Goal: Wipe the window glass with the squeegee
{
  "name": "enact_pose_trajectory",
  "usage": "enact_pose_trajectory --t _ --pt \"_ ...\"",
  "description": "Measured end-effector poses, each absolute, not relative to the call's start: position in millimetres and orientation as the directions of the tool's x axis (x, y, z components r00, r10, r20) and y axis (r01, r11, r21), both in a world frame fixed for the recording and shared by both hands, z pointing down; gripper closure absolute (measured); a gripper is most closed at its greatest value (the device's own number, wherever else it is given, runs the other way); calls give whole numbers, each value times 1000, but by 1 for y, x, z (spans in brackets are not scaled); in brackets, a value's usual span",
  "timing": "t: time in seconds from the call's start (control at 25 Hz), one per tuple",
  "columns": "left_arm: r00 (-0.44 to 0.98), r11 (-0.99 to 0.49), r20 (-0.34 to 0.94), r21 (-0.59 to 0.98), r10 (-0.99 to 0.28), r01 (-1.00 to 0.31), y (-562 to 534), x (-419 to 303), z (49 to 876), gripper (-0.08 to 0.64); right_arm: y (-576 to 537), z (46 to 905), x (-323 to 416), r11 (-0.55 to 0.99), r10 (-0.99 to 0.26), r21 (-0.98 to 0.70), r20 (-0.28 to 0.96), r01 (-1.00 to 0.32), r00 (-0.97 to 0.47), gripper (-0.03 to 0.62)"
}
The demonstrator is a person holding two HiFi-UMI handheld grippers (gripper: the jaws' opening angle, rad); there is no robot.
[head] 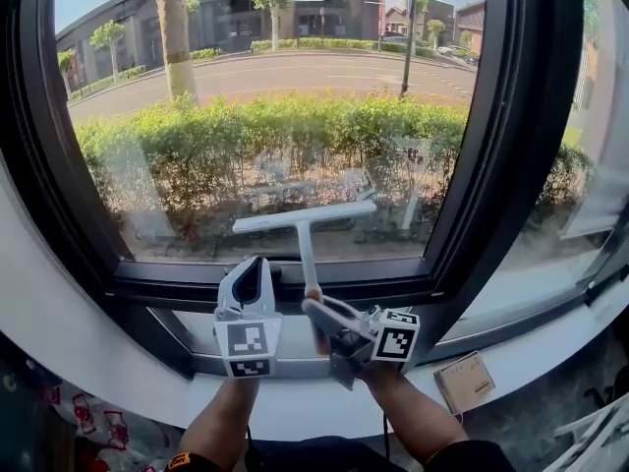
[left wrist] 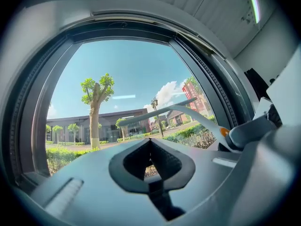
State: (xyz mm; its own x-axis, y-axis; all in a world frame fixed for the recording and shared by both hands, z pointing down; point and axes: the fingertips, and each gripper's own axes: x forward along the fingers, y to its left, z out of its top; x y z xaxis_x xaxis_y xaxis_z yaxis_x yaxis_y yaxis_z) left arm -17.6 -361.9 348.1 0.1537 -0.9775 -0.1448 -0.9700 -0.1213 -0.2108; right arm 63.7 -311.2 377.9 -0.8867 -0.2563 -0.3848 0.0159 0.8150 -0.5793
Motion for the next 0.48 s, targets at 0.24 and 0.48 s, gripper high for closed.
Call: enact_pose_trajectory --t 0.24,0.48 --pt "193 -138 -219 -242 -956 -960 -365 7 305 546 -323 319 102 874 -253 -486 -445 -5 -859 543" --pt "227 -153 -290 -257 -930 -954 -361 30 265 546 -334 287 131 893 -263 -448 -459 -34 -849 543"
